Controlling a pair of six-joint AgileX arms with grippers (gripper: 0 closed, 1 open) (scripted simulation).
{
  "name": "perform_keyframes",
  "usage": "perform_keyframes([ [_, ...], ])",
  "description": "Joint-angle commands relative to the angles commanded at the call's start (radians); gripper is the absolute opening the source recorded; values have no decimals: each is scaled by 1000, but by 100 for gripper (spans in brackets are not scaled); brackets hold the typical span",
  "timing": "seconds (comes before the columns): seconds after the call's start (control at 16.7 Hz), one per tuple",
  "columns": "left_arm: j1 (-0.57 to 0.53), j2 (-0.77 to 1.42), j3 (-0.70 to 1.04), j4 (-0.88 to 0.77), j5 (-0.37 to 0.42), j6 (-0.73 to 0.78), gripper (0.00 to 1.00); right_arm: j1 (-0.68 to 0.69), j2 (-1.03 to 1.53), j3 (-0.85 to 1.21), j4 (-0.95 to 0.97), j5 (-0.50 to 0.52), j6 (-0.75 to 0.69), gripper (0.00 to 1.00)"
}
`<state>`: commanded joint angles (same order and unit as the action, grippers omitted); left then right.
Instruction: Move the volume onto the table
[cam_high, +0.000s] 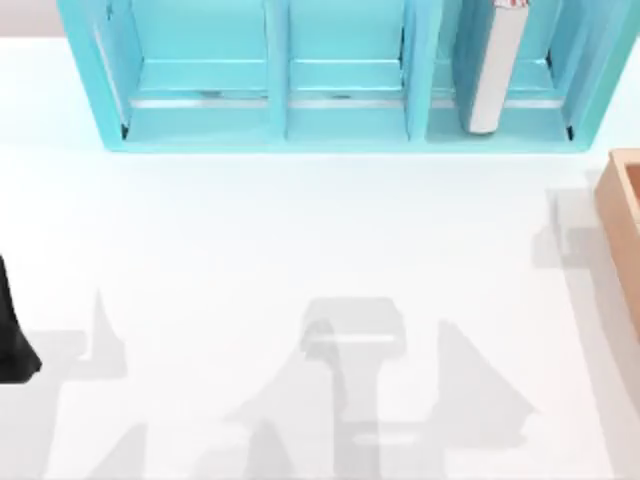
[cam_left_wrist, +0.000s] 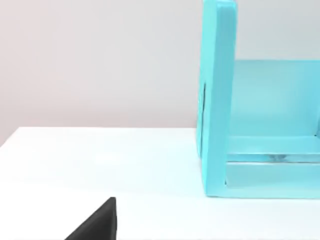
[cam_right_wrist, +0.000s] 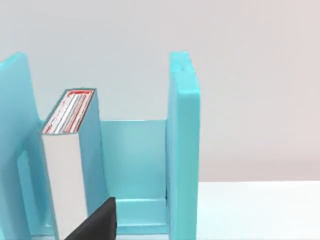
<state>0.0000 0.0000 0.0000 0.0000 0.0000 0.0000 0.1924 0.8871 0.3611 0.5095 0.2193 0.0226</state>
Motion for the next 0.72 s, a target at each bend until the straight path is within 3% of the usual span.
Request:
perform_keyframes([
  [0.42,0,0,0,0,0,0,100,154,758,256,371,164,25,100],
  [0.72,0,0,0,0,0,0,100,228,1129,411,584,251,43,100],
])
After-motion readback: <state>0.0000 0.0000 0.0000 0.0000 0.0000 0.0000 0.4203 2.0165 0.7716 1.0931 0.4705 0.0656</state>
